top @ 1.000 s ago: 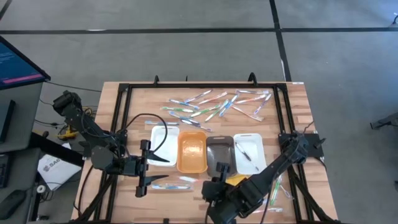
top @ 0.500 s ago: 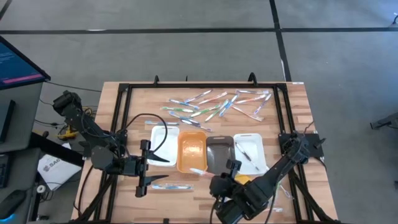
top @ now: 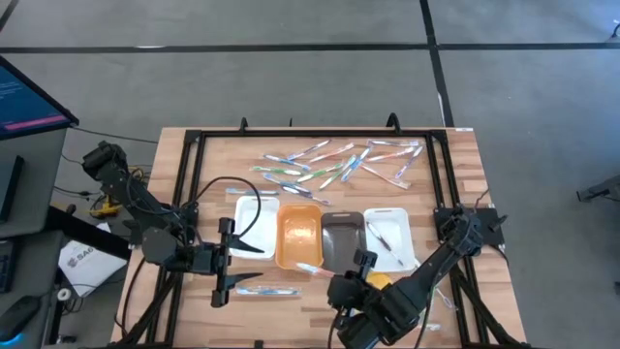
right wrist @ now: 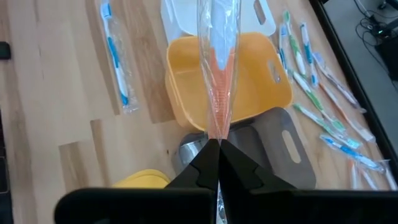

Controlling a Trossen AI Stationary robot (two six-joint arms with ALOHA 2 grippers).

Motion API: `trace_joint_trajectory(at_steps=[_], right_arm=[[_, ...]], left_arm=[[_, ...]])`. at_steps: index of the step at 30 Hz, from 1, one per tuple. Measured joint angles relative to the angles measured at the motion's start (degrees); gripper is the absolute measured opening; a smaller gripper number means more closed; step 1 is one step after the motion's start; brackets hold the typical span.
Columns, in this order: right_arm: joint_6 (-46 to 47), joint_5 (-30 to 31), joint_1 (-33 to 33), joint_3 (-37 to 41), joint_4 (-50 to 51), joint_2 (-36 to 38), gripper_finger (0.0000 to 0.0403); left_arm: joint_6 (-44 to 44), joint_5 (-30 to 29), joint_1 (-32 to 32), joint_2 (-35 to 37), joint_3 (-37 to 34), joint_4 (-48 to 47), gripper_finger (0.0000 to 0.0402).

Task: Pick & Place Toothbrushes
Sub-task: Put the orange toothbrush into the left white bin

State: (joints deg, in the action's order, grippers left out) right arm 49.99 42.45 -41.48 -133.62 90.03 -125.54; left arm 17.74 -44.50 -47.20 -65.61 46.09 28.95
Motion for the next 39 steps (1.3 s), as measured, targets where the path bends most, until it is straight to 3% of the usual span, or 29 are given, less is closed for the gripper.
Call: trace_joint_trajectory(at_steps=[9,18,28,34,36,39], right_arm=[[-0.52,-3.06,-4.57,0.07,-4.68,-1.31,0.0],[-18.22,-10.09,-7.72,1.08,-20.39,-1.19,0.0],[-28.41,-18.96,-3.6,17.72,-41.66,1.13,0.0],[-32.81,-18.71,-3.87,37.98,-64.96,11.86,0.0],[-35.4,-16.55,-3.71,45.8,-73.98,14.64,0.0],[-39.84,-8.45,-3.71,54.94,-85.9,20.37,0.0]], left_arm=[[-0.01,0.01,0.01,0.01,0.0,0.23,0.0205],[-0.02,0.01,0.0,0.01,0.0,0.67,0.0205],[-0.17,0.01,0.0,0.01,0.0,0.66,0.0205],[-0.39,0.01,0.01,0.01,0.0,0.66,0.0205],[-0.39,0.01,0.0,0.01,0.0,0.66,0.0205],[-0.39,0.01,0.02,0.01,0.0,0.68,0.0205]])
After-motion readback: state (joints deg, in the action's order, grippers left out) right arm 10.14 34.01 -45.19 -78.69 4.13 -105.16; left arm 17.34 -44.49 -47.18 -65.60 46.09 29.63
